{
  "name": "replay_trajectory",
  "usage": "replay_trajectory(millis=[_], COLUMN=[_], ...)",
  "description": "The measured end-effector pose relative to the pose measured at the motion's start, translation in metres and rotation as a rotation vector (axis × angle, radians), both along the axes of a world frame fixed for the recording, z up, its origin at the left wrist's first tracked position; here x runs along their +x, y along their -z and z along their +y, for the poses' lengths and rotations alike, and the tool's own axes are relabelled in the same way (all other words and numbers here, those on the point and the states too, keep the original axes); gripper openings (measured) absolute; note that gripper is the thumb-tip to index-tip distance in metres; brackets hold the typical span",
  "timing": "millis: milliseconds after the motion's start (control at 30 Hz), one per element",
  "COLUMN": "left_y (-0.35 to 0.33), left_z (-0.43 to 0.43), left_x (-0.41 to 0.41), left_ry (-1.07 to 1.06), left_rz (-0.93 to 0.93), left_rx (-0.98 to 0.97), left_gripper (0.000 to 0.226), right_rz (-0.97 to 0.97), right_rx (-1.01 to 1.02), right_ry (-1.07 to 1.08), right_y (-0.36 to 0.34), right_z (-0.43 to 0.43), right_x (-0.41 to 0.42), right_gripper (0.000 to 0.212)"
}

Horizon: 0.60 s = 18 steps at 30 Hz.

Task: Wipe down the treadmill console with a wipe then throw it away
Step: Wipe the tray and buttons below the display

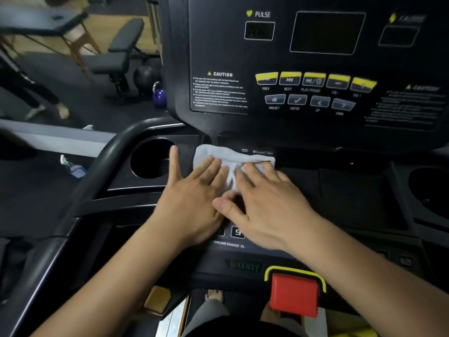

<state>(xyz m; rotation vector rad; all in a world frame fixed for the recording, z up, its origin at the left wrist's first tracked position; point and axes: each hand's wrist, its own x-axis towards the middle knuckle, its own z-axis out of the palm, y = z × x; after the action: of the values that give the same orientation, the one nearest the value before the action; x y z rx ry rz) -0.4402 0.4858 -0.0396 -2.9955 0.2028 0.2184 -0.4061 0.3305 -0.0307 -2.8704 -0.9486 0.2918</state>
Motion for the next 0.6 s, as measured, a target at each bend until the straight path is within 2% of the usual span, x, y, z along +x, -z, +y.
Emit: replay_trajectory(millis=[133, 267, 367, 467, 600], left_y=[-0.003, 0.001, 0.006, 0.006, -0.001], left_z=[0.019, -0.006, -0.015, 0.013, 0.036], left_x=[0.002, 0.010, 0.009, 0.005, 0.007], left_ry=[0.054, 0.130, 0.172, 0.163, 0.069], left_rz=[-0.002, 0.016, -0.001, -0.095, -0.043], left_rx=[-0.074, -0.062, -0.136, -0.094, -0.083], left_gripper=[0.081, 0.087, 0.079, 0.065, 0.074], right_rz=[-0.016, 0.001, 0.028, 0.022, 0.080], right_rx=[0.034, -0.040, -0.068, -0.012, 0.054], right_ry=[-0.004, 0.029, 0.062, 0.014, -0.013], right_y=[0.007, 0.002, -0.001, 0.000, 0.001], right_z=[0.024, -0.003, -0.015, 0.013, 0.038], right_x=[0.002, 0.006, 0.003, 0.005, 0.011], right_gripper=[0.102, 0.095, 0.100, 0.106, 0.095])
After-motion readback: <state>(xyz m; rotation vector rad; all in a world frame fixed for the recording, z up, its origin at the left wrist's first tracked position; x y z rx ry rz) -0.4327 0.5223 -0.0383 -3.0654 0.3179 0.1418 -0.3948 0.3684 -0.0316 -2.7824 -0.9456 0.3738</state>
